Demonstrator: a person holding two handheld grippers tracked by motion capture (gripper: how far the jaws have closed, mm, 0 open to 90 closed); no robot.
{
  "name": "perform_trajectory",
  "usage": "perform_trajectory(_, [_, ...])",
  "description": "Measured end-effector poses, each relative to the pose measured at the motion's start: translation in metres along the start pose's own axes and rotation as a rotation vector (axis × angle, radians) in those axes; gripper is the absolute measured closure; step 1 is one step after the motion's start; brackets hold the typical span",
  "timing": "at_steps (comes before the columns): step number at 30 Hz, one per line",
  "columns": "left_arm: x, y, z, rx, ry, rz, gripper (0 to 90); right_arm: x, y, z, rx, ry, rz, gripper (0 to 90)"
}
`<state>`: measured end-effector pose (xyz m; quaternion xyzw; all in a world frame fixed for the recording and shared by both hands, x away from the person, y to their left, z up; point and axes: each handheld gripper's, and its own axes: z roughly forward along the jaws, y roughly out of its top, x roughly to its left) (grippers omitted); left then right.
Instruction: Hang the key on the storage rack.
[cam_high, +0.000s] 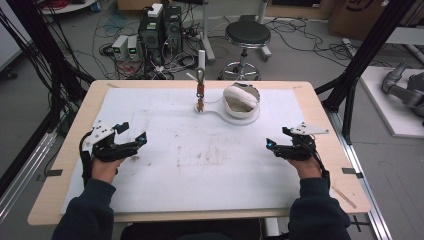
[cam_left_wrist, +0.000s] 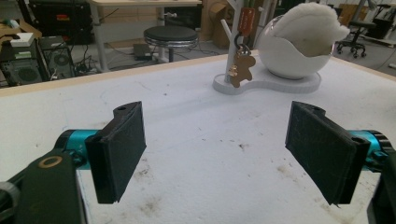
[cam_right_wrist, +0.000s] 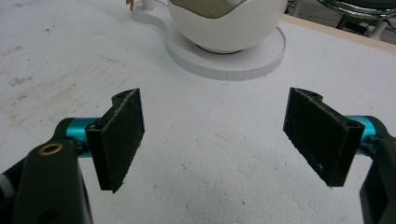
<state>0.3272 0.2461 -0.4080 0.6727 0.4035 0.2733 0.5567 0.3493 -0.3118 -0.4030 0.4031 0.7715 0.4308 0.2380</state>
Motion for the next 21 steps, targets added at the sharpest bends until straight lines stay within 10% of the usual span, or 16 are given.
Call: perform_trajectory(21, [0.0032,-0.0007,0.0014,0.003,0.007,-0.012,19.9,-0.0032,-0.0016,-0.0012,-0.005,-0.003,0.008,20.8])
